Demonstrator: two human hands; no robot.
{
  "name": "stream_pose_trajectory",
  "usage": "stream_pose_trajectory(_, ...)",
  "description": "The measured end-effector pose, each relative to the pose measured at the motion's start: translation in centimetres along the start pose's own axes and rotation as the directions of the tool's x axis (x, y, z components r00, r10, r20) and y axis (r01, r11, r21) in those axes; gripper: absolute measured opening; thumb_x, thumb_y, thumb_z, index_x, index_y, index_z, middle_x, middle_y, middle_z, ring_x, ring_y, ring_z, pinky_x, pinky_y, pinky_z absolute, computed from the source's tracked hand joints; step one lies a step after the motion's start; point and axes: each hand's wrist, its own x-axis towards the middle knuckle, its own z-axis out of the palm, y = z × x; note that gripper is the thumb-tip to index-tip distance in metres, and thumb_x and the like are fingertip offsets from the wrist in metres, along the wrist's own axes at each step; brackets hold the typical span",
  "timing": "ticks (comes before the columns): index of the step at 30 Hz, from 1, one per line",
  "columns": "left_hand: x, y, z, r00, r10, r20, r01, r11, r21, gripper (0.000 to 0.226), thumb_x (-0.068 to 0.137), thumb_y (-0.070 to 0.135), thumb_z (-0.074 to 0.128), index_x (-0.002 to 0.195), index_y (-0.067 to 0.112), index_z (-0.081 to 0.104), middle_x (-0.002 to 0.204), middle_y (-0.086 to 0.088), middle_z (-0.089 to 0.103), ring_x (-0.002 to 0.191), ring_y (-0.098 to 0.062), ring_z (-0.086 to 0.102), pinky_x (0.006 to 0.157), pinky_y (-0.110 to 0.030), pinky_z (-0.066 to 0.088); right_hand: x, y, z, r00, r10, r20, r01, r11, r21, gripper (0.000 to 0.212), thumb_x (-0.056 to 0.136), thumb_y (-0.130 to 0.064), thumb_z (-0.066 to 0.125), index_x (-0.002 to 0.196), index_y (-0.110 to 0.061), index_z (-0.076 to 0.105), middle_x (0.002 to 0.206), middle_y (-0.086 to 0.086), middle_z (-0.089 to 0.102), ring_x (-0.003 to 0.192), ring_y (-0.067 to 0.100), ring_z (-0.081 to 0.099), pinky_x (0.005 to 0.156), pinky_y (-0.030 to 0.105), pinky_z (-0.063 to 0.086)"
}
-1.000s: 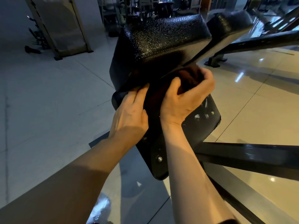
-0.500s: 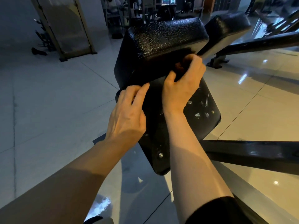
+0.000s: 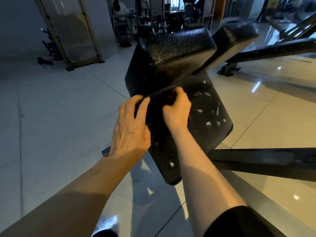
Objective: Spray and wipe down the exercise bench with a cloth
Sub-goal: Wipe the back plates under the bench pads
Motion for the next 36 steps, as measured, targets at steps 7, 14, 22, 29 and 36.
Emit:
stream_pose_trajectory(7, 0.4, -0.4, -0.3, 0.997, -0.074, -0.002, 0.074, 0.997, 0.004, 0.083, 0.077, -0.004, 0.066, 0.149, 0.011, 0.028, 0.147, -0.005, 0.019, 0.129, -0.029, 0.031, 0.095, -0.031, 0.034, -0.5, -3.4, -1.0, 0.804, -0.184, -0.566, 0.269, 0.961, 0.07, 0.043, 0.076, 0.011, 0.063, 0.118, 0.009, 0.051, 0.12, 0.03, 0.047, 0.113, 0.023, 0.042, 0.099, 0.003, 0.029)
stream_pose_trajectory(14, 0.5, -0.1, 0.5, 0.999, -0.05, 0.015, 0.05, 0.999, 0.006, 0.097, 0.073, -0.001, 0.07, 0.15, 0.023, 0.015, 0.149, -0.005, 0.012, 0.132, -0.028, 0.023, 0.101, -0.035, 0.033, -0.4, -0.2, -0.9, 0.954, -0.09, -0.286, 0.104, 0.994, 0.036, 0.042, 0.073, 0.013, 0.06, 0.113, 0.002, 0.053, 0.114, 0.019, 0.05, 0.099, 0.011, 0.044, 0.083, 0.001, 0.032)
stream_pose_trajectory(22, 0.5, -0.4, 1.0, 0.999, -0.029, -0.02, 0.029, 1.0, 0.002, 0.095, 0.071, -0.005, 0.068, 0.15, 0.017, 0.019, 0.148, -0.008, 0.013, 0.129, -0.03, 0.027, 0.1, -0.042, 0.041, 0.1, -1.8, 0.4, 0.929, -0.246, -0.278, 0.259, 0.966, 0.009, 0.045, 0.075, 0.01, 0.061, 0.118, 0.004, 0.048, 0.119, 0.023, 0.045, 0.106, 0.021, 0.043, 0.085, 0.0, 0.027)
stream_pose_trajectory(29, 0.6, -1.1, 0.9, 1.0, 0.01, -0.027, -0.01, 1.0, 0.006, 0.092, 0.073, -0.003, 0.067, 0.15, 0.017, 0.02, 0.147, -0.008, 0.016, 0.128, -0.03, 0.029, 0.099, -0.037, 0.037, -2.3, -2.0, 0.1, 0.847, -0.198, -0.492, 0.254, 0.966, 0.048, 0.036, 0.07, 0.02, 0.058, 0.104, 0.011, 0.053, 0.111, 0.031, 0.047, 0.101, 0.017, 0.044, 0.09, 0.001, 0.031)
stream_pose_trajectory(36, 0.7, -1.6, 0.9, 0.998, 0.042, -0.04, -0.041, 0.999, 0.019, 0.088, 0.074, -0.003, 0.066, 0.148, 0.014, 0.024, 0.146, -0.01, 0.018, 0.127, -0.033, 0.029, 0.099, -0.04, 0.039, -0.9, -2.5, 1.6, 0.908, -0.281, -0.31, 0.287, 0.958, -0.025, 0.034, 0.074, 0.01, 0.059, 0.106, 0.005, 0.051, 0.115, 0.023, 0.046, 0.1, 0.024, 0.046, 0.082, 0.019, 0.038)
